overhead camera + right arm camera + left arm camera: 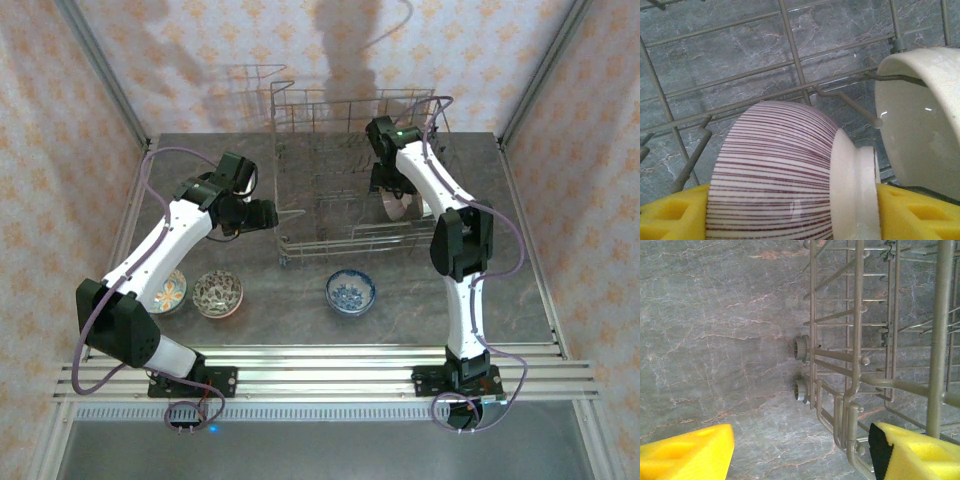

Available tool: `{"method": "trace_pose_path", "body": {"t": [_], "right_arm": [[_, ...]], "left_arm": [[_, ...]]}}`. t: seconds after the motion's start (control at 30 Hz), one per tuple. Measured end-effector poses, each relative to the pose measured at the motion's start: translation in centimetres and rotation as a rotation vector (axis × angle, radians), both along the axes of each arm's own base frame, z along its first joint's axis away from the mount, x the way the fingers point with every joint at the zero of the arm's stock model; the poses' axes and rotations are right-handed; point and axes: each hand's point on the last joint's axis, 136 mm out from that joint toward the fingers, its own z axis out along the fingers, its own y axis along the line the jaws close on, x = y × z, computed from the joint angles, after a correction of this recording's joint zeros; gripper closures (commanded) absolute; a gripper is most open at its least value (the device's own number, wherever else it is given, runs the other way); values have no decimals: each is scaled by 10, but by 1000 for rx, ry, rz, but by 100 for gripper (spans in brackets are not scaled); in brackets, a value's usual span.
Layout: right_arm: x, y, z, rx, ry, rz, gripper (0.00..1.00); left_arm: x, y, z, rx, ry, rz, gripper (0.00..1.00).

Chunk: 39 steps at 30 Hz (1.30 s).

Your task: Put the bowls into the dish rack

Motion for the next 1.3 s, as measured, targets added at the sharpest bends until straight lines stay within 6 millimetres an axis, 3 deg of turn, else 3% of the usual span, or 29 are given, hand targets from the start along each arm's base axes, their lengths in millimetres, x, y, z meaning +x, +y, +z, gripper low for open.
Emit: {"method": "trace_pose_path", "body": {"t": [0.3,0.57,0.73,1.03,1.2,1.3], "right_arm": [[4,-6,17,-31,-23,-14,16],[3,-6,27,-36,-32,7,14],[-3,-5,50,-28,-71,28,14],[-32,-15,119,-17,-189,30,15],[-58,-25,126,-32,-178,56,15],[-67,-26,125,-30,-165,89,16]], "left_arm": [[-1,0,3,0,-9,-6,27],[-2,1,7,2,-22,-17,27],[-3,1,11,3,-38,-30,27],[-4,-1,13,6,-46,-66,28],[-13,-4,24,-9,-72,-75,30],[-32,-21,34,-44,-104,-106,33]]}}
